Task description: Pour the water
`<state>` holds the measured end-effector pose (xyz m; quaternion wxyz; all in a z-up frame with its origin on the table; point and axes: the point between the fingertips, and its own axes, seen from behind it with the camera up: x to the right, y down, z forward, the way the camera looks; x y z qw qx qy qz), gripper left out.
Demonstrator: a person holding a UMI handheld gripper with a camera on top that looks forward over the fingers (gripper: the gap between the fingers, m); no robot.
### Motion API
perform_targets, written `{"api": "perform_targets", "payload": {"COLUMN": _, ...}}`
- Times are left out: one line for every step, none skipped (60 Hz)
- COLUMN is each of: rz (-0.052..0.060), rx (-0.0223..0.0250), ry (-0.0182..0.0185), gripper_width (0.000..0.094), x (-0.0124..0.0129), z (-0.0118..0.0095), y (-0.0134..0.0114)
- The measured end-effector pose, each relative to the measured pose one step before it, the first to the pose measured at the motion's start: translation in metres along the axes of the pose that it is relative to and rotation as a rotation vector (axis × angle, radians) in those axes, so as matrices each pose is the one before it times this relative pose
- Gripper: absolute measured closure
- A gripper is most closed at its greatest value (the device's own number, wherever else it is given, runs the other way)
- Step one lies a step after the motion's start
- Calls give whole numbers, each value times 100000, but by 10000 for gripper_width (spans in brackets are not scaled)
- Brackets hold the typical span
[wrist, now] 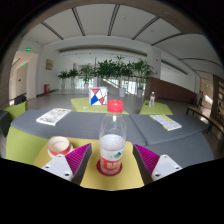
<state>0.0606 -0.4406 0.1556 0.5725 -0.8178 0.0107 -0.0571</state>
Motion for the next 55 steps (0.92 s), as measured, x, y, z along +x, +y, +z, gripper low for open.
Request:
{"api": "perform_targets", "payload": {"rz": -515, "rx": -148, "ry": 507, "gripper_width": 84, "x": -65, "z": -837, "y": -158}}
{"api": "perform_targets", "payload": {"rz": -476, "rx": -165, "ry": 426, "gripper_width": 83, "x": -68, "z": -918, "y": -153}}
{"api": "perform_targets", "payload": {"rz": -358, "rx": -197, "ry": 502, "gripper_width": 78, "x": -82, "z": -927, "y": -114}}
{"api": "perform_targets", "payload": {"rz": -326, "rx": -307, "ry": 372, "gripper_width": 78, "x": 327, "z": -1054, "y": -281}}
{"api": "perform_targets", "payload": {"rz": -86, "rx": -290, "ry": 422, "gripper_width": 79, "x": -240, "z": -997, "y": 51}}
{"api": "perform_targets", "payload": {"rz": -80, "rx": -313, "ry": 278, "gripper_width": 82, "x": -189, "z": -965, "y": -27}}
{"api": "perform_targets", "payload": {"rz": -5, "rx": -88, "ry": 82, "gripper_width": 82, "x": -143, "z": -986, "y": -61}}
{"api": "perform_targets", "payload": {"rz": 80, "rx": 109, "ry": 70, "gripper_width": 81, "x": -144, "z": -1037, "y": -104}}
{"api": "perform_targets", "payload": {"rz": 203, "rx": 158, "ry": 157, "gripper_width": 81, "x": -113, "z": -1023, "y": -78}}
{"api": "perform_targets", "payload": {"rz": 222, "rx": -3, "ry": 156, "gripper_width": 81, "x": -106, "z": -1069, "y": -34}}
{"api": "perform_targets", "payload": {"rz": 249, "rx": -118, "ry": 95, "gripper_width": 79, "x": -110, "z": -1052, "y": -3}}
{"api": "perform_targets", "payload": {"rz": 338, "rx": -68, "ry": 78, "gripper_width": 79, "x": -110, "z": -1032, "y": -39}}
{"api": "perform_targets", "payload": {"rz": 482, "rx": 17, "ry": 73, "gripper_width": 80, "x": -150, "z": -1033, "y": -20}}
{"api": "perform_targets", "payload": {"rz": 427, "rx": -65, "ry": 58, "gripper_width": 79, "x": -203, "z": -1028, "y": -211}}
{"api": "perform_targets", "payload": {"rz": 572, "rx": 29, "ry": 0, "gripper_width": 80, "x": -257, "z": -1135, "y": -41}}
{"api": "perform_targets", "payload": {"rz": 346, "rx": -6, "ry": -192, "gripper_width": 79, "x": -23, "z": -698, "y": 107}}
{"api": "perform_targets", "payload": {"rz": 307, "rx": -103, "ry": -299, "gripper_width": 81, "x": -146, "z": -1004, "y": 72}}
{"api": "perform_targets", "payload": {"rz": 300, "rx": -107, "ry": -308, "gripper_width": 78, "x": -188, "z": -863, "y": 61}}
{"api": "perform_targets", "payload": {"rz": 330, "rx": -94, "ry": -195, "gripper_width": 80, "x": -158, "z": -795, "y": 56}}
{"api": "perform_targets", "payload": {"rz": 406, "rx": -89, "ry": -43, "gripper_width": 80, "x": -119, "z": -775, "y": 85}}
{"api": "perform_targets", "payload": {"rz": 351, "rx": -42, "ry": -121, "gripper_width": 82, "x": -158, "z": -825, "y": 64}}
{"api": "perform_targets", "payload": {"rz": 202, "rx": -50, "ry": -285, "gripper_width": 80, "x": -191, "z": -778, "y": 60}}
{"api": "perform_targets", "payload": {"rz": 117, "rx": -25, "ry": -291, "gripper_width": 79, "x": -276, "z": -921, "y": -86}}
{"api": "perform_targets", "payload": {"rz": 76, "rx": 87, "ry": -102, "gripper_width": 84, "x": -122, "z": -750, "y": 59}}
{"api": "perform_targets", "payload": {"rz": 180, "rx": 110, "ry": 154, "gripper_width": 84, "x": -56, "z": -716, "y": 72}}
{"api": "perform_targets", "payload": {"rz": 164, "rx": 145, "ry": 260, "gripper_width": 84, "x": -49, "z": -711, "y": 56}}
{"api": "perform_targets", "payload": {"rz": -22, "rx": 107, "ry": 152, "gripper_width": 84, "x": -44, "z": -615, "y": 53}}
{"api": "perform_targets", "payload": {"rz": -210, "rx": 60, "ry": 36, "gripper_width": 84, "x": -54, "z": -624, "y": 50}}
{"api": "perform_targets", "payload": {"rz": -210, "rx": 35, "ry": 92, "gripper_width": 84, "x": -79, "z": -571, "y": 64}}
{"api": "perform_targets", "payload": {"rz": -135, "rx": 37, "ry": 253, "gripper_width": 83, "x": -23, "z": -579, "y": 107}}
{"api": "perform_targets", "payload": {"rz": -50, "rx": 46, "ry": 381, "gripper_width": 84, "x": 18, "z": -495, "y": 108}}
{"api": "perform_targets", "payload": {"rz": -128, "rx": 41, "ry": 289, "gripper_width": 83, "x": -6, "z": -453, "y": 97}}
{"api": "perform_targets", "payload": {"rz": -197, "rx": -99, "ry": 146, "gripper_width": 82, "x": -55, "z": -425, "y": 112}}
{"api": "perform_targets", "payload": {"rz": -254, "rx": -237, "ry": 37, "gripper_width": 84, "x": -42, "z": -414, "y": 203}}
{"api": "perform_targets", "payload": {"rz": -256, "rx": -409, "ry": 72, "gripper_width": 83, "x": -29, "z": -328, "y": 208}}
{"api": "perform_targets", "payload": {"rz": -317, "rx": -428, "ry": 69, "gripper_width": 83, "x": -49, "z": -321, "y": 216}}
{"api": "perform_targets", "payload": {"rz": -370, "rx": -306, "ry": 3, "gripper_width": 85, "x": -91, "z": -348, "y": 199}}
{"api": "perform_targets", "payload": {"rz": -353, "rx": -162, "ry": -201, "gripper_width": 84, "x": -105, "z": -311, "y": 151}}
{"api": "perform_targets", "payload": {"rz": -407, "rx": -133, "ry": -316, "gripper_width": 86, "x": -103, "z": -328, "y": 113}}
{"api": "perform_targets", "payload": {"rz": -423, "rx": -152, "ry": -293, "gripper_width": 88, "x": -81, "z": -284, "y": 95}}
{"api": "perform_targets", "payload": {"rz": -258, "rx": -157, "ry": -184, "gripper_width": 85, "x": -48, "z": -269, "y": 109}}
{"api": "perform_targets", "payload": {"rz": -25, "rx": 101, "ry": -248, "gripper_width": 84, "x": -50, "z": -243, "y": 55}}
{"api": "perform_targets", "payload": {"rz": 97, "rx": 71, "ry": -320, "gripper_width": 83, "x": -97, "z": 75, "y": -53}}
{"api": "perform_targets", "payload": {"rz": -16, "rx": -70, "ry": -288, "gripper_width": 83, "x": -31, "z": -122, "y": 45}}
{"api": "perform_targets", "payload": {"rz": -142, "rx": -176, "ry": -92, "gripper_width": 82, "x": -33, "z": -126, "y": 61}}
{"api": "perform_targets", "payload": {"rz": -228, "rx": -187, "ry": 74, "gripper_width": 84, "x": 1, "z": -189, "y": 98}}
{"api": "perform_targets", "payload": {"rz": -254, "rx": -23, "ry": 227, "gripper_width": 83, "x": 22, "z": -158, "y": 106}}
{"api": "perform_targets", "payload": {"rz": -301, "rx": 136, "ry": 209, "gripper_width": 85, "x": 21, "z": -156, "y": 68}}
{"api": "perform_targets", "payload": {"rz": -363, "rx": 85, "ry": 52, "gripper_width": 83, "x": -27, "z": -174, "y": 102}}
{"api": "perform_targets", "payload": {"rz": -365, "rx": 76, "ry": -184, "gripper_width": 83, "x": 46, "z": -195, "y": 90}}
{"api": "perform_targets", "payload": {"rz": -362, "rx": 161, "ry": -125, "gripper_width": 82, "x": -58, "z": -112, "y": 80}}
{"api": "perform_targets", "payload": {"rz": -268, "rx": 175, "ry": -41, "gripper_width": 81, "x": -66, "z": -104, "y": 64}}
{"api": "perform_targets", "payload": {"rz": -228, "rx": -55, "ry": -10, "gripper_width": 82, "x": 5, "z": -84, "y": 64}}
{"api": "perform_targets", "payload": {"rz": -261, "rx": -234, "ry": -14, "gripper_width": 81, "x": 8, "z": -58, "y": 100}}
{"api": "perform_targets", "payload": {"rz": -288, "rx": -202, "ry": 31, "gripper_width": 83, "x": 24, "z": -72, "y": 79}}
